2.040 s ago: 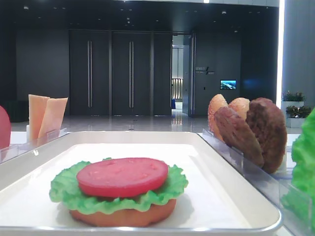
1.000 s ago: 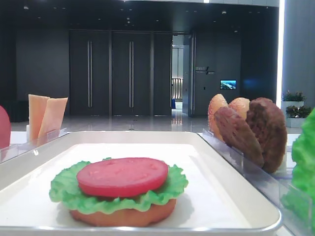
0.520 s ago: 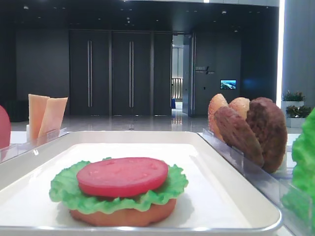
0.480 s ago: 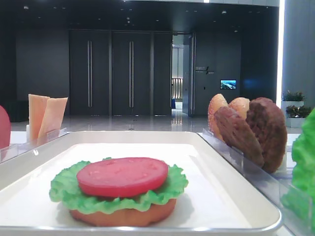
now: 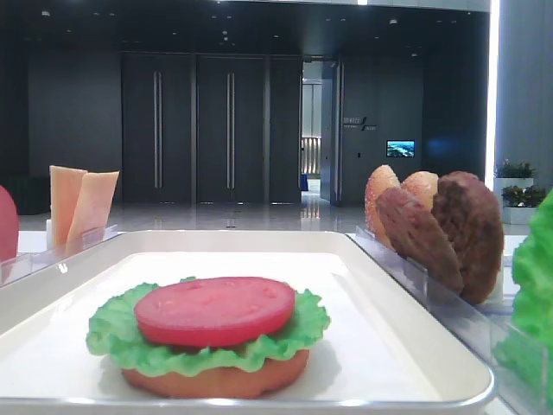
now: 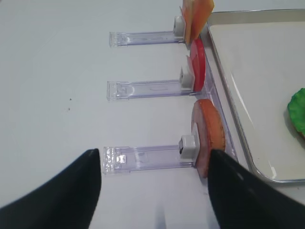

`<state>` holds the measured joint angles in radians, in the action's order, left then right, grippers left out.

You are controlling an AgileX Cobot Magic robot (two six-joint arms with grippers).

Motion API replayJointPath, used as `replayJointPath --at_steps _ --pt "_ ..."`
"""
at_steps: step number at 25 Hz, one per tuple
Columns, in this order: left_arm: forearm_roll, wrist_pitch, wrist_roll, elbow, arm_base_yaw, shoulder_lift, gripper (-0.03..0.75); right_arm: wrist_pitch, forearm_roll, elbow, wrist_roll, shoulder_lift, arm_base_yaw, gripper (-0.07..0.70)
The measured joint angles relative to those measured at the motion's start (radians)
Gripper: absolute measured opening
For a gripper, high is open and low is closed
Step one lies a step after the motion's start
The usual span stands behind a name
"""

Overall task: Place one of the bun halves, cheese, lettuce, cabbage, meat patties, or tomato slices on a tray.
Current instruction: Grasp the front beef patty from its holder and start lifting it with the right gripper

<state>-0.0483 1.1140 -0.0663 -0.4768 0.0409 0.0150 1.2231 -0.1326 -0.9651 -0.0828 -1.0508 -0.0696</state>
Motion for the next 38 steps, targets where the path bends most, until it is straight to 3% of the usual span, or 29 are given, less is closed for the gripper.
replayJointPath --at_steps 15,21,27,30,38 --pt "0.0 0.0 0.0 0.0 0.0 0.0 0.535 -0.001 0.011 -0.312 -0.001 -0.315 0.0 0.433" --pt "0.0 0.0 0.0 0.0 0.0 0.0 0.535 -0.002 0.042 -0.361 0.0 -0.397 0.0 0.433" --pt "0.0 0.0 0.0 0.0 0.0 0.0 0.535 -0.001 0.06 -0.379 0.083 -0.408 0.006 0.433" --pt "0.0 0.0 0.0 0.0 0.0 0.0 0.535 -0.001 0.077 -0.383 0.141 -0.408 0.057 0.433" --pt "0.0 0.0 0.0 0.0 0.0 0.0 0.535 -0.001 0.14 -0.389 0.332 -0.411 0.332 0.433"
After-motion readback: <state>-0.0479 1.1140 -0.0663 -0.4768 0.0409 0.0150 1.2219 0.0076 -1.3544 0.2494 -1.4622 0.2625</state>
